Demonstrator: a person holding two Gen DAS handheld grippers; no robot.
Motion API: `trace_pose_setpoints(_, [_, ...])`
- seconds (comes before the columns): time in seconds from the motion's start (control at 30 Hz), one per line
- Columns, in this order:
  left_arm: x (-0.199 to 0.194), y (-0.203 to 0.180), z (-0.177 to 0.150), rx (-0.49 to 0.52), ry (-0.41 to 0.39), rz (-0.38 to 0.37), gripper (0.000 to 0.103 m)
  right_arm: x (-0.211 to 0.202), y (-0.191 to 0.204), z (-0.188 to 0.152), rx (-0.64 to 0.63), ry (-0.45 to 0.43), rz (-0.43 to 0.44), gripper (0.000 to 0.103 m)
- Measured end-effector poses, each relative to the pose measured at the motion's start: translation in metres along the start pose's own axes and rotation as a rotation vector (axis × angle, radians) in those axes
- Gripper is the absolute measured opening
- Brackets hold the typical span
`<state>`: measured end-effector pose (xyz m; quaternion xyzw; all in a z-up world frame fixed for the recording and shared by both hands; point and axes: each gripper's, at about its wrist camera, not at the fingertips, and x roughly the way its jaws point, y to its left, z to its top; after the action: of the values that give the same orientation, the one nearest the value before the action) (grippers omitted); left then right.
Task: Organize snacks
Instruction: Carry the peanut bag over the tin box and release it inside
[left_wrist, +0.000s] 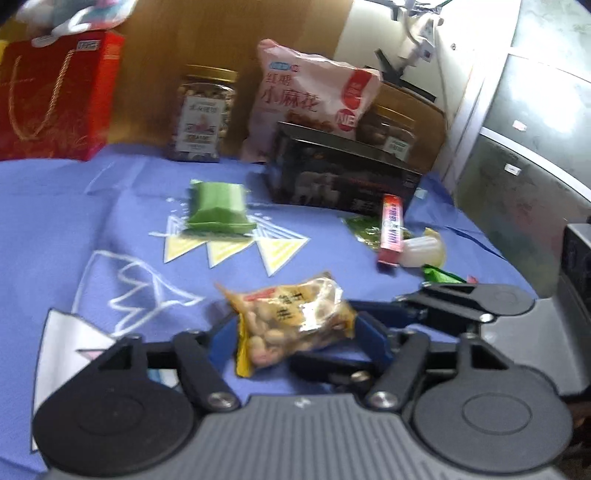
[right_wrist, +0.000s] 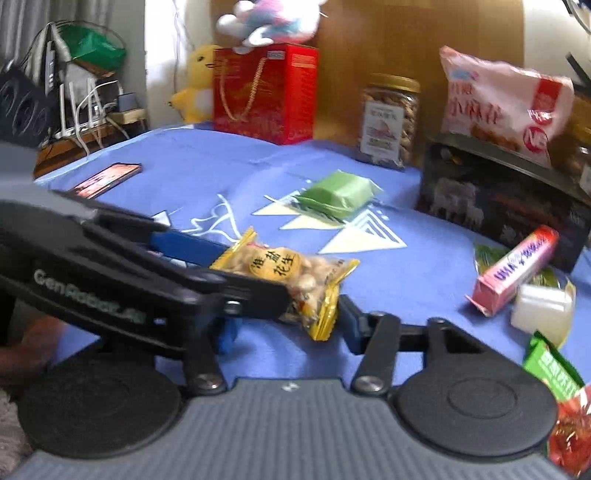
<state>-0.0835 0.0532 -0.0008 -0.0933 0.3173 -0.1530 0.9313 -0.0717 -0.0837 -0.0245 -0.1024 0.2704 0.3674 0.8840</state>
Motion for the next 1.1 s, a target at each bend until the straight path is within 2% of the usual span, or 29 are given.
trace_pose_setpoints(0.1, [0.004, -0.006, 0.006, 0.009, 0.01, 0.002, 0.058, -0.004, -0.006, 0.0, 0.023, -0.015, -0.006, 0.044])
trace_pose_setpoints(0.2, [0.007, -0.014, 0.018, 0.034, -0.002, -0.021, 0.057, -0.011, -0.017, 0.001, 0.054, -0.045, -0.033, 0.043])
trace_pose_setpoints(0.47, [0.019, -0.06, 0.074, 0.194, -0.137, -0.037, 0.057, -0.035, -0.05, 0.029, 0.059, -0.206, -0.164, 0.043])
trace_pose_setpoints(0.7, [0.046, -0.079, 0.117, 0.245, -0.242, -0.061, 0.057, -0.036, -0.092, 0.052, 0.047, -0.307, -0.27, 0.043])
trace_pose_setpoints(0.9, [0.081, -0.075, 0.147, 0.239, -0.239, -0.06, 0.058, -0.018, -0.112, 0.061, 0.036, -0.333, -0.344, 0.043])
trace_pose_setpoints(1.1, [0.113, -0.071, 0.16, 0.229, -0.224, -0.049, 0.058, 0.005, -0.135, 0.066, 0.055, -0.32, -0.376, 0.044])
